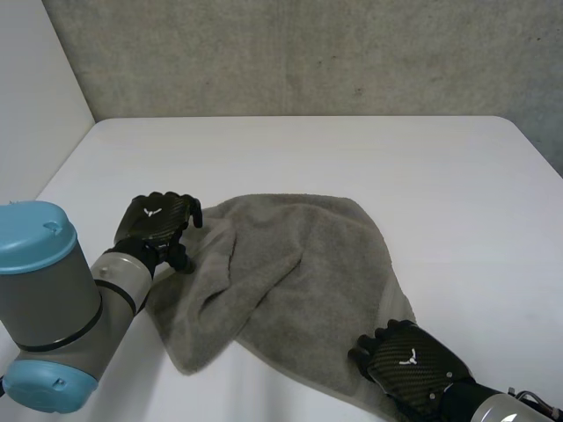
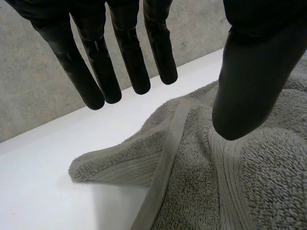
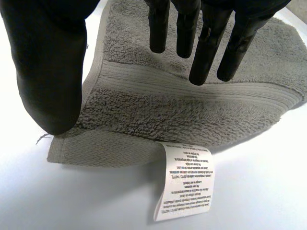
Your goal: Fold the towel.
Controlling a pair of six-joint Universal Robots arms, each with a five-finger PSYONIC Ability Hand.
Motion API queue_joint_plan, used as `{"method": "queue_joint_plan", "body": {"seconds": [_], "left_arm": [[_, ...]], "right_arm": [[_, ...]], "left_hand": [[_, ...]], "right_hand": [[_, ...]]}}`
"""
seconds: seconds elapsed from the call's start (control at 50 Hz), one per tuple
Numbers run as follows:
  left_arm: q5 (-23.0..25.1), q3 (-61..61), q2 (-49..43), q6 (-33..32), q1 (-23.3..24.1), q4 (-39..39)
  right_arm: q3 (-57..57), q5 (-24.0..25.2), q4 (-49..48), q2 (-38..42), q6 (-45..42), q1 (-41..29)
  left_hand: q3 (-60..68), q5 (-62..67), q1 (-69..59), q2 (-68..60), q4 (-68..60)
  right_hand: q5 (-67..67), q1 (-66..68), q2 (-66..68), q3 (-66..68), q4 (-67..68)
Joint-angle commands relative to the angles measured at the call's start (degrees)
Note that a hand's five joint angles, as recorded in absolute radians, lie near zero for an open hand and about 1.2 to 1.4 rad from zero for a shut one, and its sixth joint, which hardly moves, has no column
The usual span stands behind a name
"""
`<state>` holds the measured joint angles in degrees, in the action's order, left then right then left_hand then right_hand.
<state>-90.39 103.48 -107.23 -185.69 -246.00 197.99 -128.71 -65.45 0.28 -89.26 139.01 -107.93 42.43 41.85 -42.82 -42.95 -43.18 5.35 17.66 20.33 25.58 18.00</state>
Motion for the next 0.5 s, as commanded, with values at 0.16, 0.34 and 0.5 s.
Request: {"method": "queue_joint_plan", "body": {"seconds": [0.16, 0.34, 0.5], "left_arm": [[0.0, 0.2, 0.0, 0.0, 0.0, 0.0], [0.0, 0.4, 0.1, 0.0, 0.0, 0.1], [0.0, 0.4, 0.1, 0.1, 0.0, 0.1]], "right_arm": [[-0.8, -0.7, -4.0, 1.0, -0.1, -0.1], [-0.2, -0.9, -5.5, 1.2, -0.3, 1.5], [0.7, -2.8, -7.3, 3.9, -1.3, 2.7]], "left_hand": [[-5.5, -14.9, 5.9, 6.0, 6.2], [-5.5, -14.9, 5.9, 6.0, 6.2], [-5.8, -15.2, 6.2, 6.3, 6.6]], "right_hand": [[4.6, 2.3, -0.3, -5.6, 2.0], [15.9, 13.6, 10.9, 5.7, 13.3], [28.4, 26.1, 23.4, 18.1, 25.7]]}}
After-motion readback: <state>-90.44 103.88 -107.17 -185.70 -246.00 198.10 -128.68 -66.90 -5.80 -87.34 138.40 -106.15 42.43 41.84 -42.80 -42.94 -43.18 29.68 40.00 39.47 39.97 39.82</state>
